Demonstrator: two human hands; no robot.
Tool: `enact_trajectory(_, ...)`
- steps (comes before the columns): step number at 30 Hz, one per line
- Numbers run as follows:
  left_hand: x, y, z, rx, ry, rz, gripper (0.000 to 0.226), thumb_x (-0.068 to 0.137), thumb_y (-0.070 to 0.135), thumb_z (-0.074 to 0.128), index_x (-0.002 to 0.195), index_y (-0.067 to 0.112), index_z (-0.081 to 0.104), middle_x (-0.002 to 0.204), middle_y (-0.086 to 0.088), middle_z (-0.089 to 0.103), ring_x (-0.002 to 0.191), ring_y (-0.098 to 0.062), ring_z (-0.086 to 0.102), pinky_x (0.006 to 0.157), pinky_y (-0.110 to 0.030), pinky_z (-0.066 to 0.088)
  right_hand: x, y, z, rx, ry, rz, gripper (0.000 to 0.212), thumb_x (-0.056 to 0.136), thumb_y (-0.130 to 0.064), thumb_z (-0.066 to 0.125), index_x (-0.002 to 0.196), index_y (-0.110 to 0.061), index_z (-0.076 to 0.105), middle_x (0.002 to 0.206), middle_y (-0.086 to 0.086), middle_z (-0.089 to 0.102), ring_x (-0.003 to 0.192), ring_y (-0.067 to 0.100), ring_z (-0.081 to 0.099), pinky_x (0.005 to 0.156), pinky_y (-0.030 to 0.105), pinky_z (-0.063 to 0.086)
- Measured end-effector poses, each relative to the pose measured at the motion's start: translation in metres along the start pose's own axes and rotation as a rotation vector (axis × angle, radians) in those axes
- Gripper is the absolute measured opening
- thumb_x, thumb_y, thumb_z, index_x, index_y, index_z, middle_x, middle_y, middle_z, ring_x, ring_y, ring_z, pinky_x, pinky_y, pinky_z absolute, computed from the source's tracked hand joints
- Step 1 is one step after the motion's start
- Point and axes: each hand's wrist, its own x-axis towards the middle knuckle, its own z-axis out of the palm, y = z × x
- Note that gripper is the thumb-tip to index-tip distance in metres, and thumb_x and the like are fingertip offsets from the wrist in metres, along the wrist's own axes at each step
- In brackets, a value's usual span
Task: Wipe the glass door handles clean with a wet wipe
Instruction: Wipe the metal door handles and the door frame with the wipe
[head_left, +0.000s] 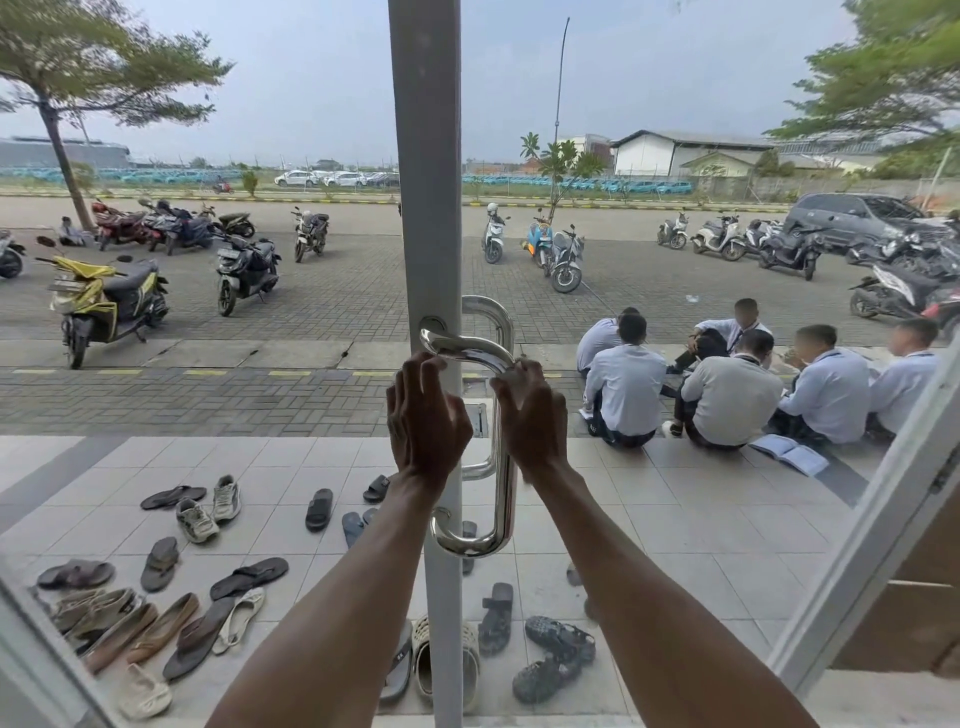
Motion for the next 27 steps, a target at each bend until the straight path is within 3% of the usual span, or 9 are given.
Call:
enact_trajectory(4, 0.007, -0.002, 0.002, 0.098, 0.002, 0.040, 0.054, 0.070, 0.003, 0.060, 0.122, 0.011, 0.050, 0.132, -0.012, 0.053, 0.115, -0.027, 0.052, 0.093, -0.038, 0.041, -0.009, 0.013, 0.004, -0.082, 0.006, 0.010, 0.031, 0.090, -0.036, 0.063, 0.103, -0.008, 0.058, 0.084, 0.010, 0.068, 0.073, 0.026, 0.064, 0.060, 0.022, 0.031)
enact_trajectory(8, 0.012, -0.005, 0.005, 0.115, -0.015, 0.081, 0.058, 0.071, 0.001, 0.064, 0.128, 0.010, 0.054, 0.140, -0.011, 0.052, 0.122, -0.027, 0.051, 0.101, -0.037, 0.036, -0.041, 0.041, 0.019, -0.110, -0.144, 0.181, 0.030, 0.088, -0.031, 0.067, 0.103, -0.006, 0.060, 0.094, 0.013, 0.071, 0.087, 0.031, 0.067, 0.066, 0.027, 0.045)
enact_trajectory(12, 0.015, -0.009, 0.003, 0.053, -0.014, 0.110, 0.052, 0.074, -0.001, 0.064, 0.125, 0.006, 0.057, 0.138, -0.014, 0.055, 0.126, -0.028, 0.052, 0.105, -0.038, 0.038, -0.056, 0.057, 0.022, -0.128, -0.254, 0.261, 0.030, 0.089, -0.034, 0.064, 0.104, -0.008, 0.061, 0.098, 0.011, 0.072, 0.094, 0.031, 0.066, 0.070, 0.029, 0.046)
enact_trajectory(16, 0.022, -0.011, 0.002, -0.038, -0.014, 0.128, 0.035, 0.086, 0.001, 0.061, 0.121, -0.001, 0.059, 0.133, -0.018, 0.058, 0.127, -0.031, 0.054, 0.105, -0.036, 0.045, -0.040, 0.043, 0.015, -0.093, -0.163, 0.189, 0.032, 0.088, -0.036, 0.067, 0.105, -0.010, 0.062, 0.097, 0.009, 0.073, 0.090, 0.028, 0.068, 0.069, 0.028, 0.049)
enact_trajectory(19, 0.025, -0.013, 0.003, -0.081, -0.001, 0.125, 0.030, 0.091, 0.003, 0.059, 0.120, -0.003, 0.060, 0.131, -0.018, 0.060, 0.126, -0.030, 0.055, 0.103, -0.028, 0.043, -0.015, 0.017, 0.006, -0.043, 0.002, 0.075, 0.034, 0.090, -0.040, 0.062, 0.106, -0.010, 0.062, 0.088, 0.009, 0.072, 0.078, 0.027, 0.068, 0.060, 0.023, 0.037)
enact_trajectory(23, 0.025, -0.018, 0.004, -0.083, 0.019, 0.164, 0.028, 0.093, 0.004, 0.060, 0.119, -0.003, 0.061, 0.129, -0.018, 0.062, 0.125, -0.029, 0.056, 0.104, -0.032, 0.046, 0.010, -0.011, 0.000, -0.017, 0.079, -0.066, 0.034, 0.090, -0.036, 0.063, 0.112, -0.009, 0.063, 0.092, 0.009, 0.071, 0.079, 0.024, 0.066, 0.063, 0.027, 0.043)
enact_trajectory(27, 0.025, -0.020, 0.009, -0.092, 0.031, 0.167, 0.029, 0.094, 0.007, 0.057, 0.121, -0.005, 0.061, 0.128, -0.019, 0.061, 0.126, -0.030, 0.055, 0.105, -0.037, 0.046, -0.004, 0.005, 0.006, -0.096, 0.072, 0.026, 0.033, 0.087, -0.040, 0.067, 0.095, -0.009, 0.062, 0.076, 0.009, 0.068, 0.069, 0.029, 0.064, 0.056, 0.024, 0.029)
